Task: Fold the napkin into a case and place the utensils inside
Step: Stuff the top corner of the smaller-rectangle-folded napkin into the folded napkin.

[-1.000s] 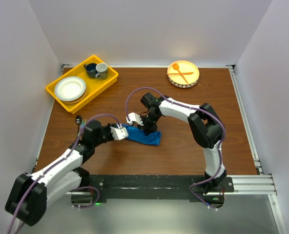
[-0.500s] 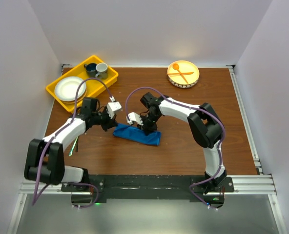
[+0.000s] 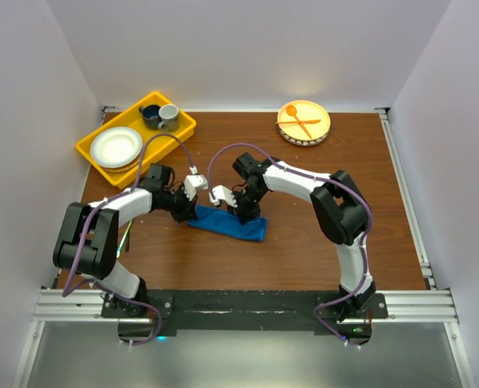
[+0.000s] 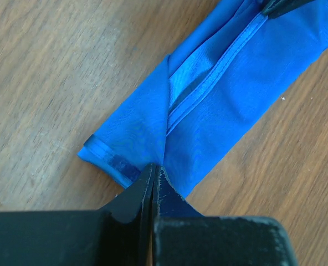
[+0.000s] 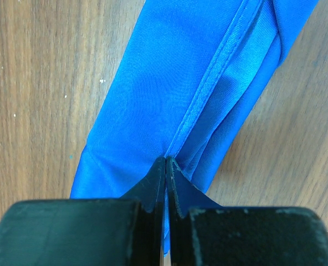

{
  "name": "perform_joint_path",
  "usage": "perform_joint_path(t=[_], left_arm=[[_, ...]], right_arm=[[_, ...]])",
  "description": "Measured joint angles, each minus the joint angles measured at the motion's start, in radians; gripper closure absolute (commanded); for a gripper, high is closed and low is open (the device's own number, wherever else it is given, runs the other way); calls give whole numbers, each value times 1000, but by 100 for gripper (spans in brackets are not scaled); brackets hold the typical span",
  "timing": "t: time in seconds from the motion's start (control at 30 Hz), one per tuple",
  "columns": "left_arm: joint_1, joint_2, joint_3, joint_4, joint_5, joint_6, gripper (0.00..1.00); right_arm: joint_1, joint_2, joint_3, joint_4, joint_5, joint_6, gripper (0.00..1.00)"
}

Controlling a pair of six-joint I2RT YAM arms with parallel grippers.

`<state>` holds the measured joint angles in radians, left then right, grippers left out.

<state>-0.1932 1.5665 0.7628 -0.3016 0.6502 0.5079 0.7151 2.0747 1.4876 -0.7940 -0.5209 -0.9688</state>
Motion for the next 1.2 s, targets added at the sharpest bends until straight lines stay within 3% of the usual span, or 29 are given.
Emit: perform_joint_path(t=[0.3, 0.67, 1.03, 1.2], left_arm=[[10, 2, 11, -26, 31, 7, 95], [8, 29, 47, -45, -12, -8, 100], [-12, 61, 74, -53, -52, 11, 100], [-18, 63, 78, -51, -60, 11, 100]], right_arm=[[-1, 1, 1, -3, -3, 3, 100], [-1, 1, 3, -5, -3, 4, 100], [-4, 14, 34, -57, -40, 79, 68], [-4, 26, 65, -106, -55, 174, 36]])
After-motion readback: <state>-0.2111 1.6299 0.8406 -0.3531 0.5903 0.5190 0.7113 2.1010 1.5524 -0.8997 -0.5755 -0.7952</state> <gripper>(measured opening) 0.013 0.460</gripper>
